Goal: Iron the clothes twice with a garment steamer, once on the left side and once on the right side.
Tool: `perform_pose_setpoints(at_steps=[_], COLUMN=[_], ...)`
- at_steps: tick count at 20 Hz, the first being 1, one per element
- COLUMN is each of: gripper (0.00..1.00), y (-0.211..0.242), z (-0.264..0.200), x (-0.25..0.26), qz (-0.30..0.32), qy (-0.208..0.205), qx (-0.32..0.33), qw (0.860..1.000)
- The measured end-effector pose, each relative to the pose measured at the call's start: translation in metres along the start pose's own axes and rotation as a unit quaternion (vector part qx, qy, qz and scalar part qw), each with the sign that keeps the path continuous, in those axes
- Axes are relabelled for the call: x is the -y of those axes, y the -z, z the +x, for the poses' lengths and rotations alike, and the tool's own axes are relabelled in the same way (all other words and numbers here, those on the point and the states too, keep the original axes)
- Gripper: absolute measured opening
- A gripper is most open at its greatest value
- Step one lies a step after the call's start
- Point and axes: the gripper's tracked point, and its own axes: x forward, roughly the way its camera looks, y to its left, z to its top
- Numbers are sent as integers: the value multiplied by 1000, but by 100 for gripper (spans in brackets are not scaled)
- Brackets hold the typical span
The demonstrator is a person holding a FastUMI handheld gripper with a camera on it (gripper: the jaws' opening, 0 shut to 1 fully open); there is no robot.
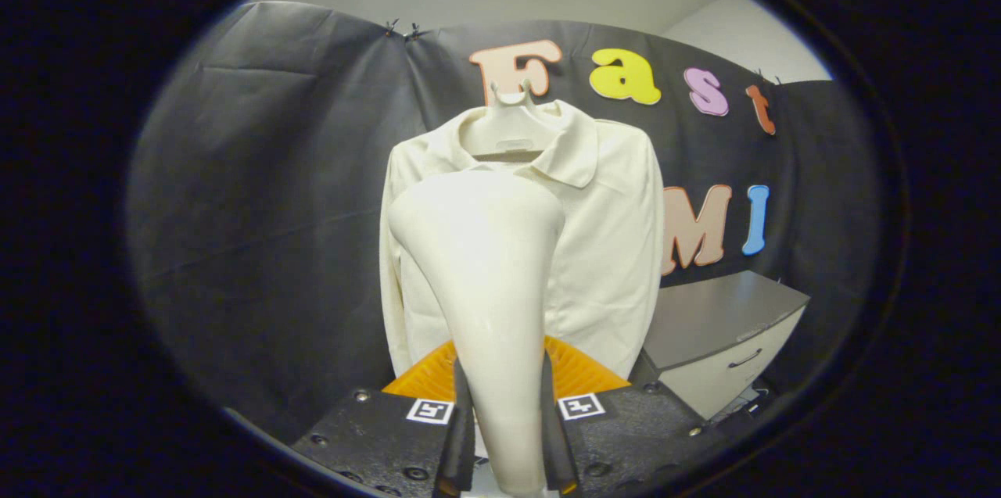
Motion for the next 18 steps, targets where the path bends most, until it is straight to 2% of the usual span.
perform_pose_setpoints(at_steps=[3,8,13,18], gripper=[34,34,34,35], y=[12,2,13,24], z=[28,76,122,136], x=[-13,-23,-34,-34], qz=[-6,3,-11,-10], qy=[-3,10,19,33], qx=[-20,0,-16,-15], qw=[1000,1000,1000,999])
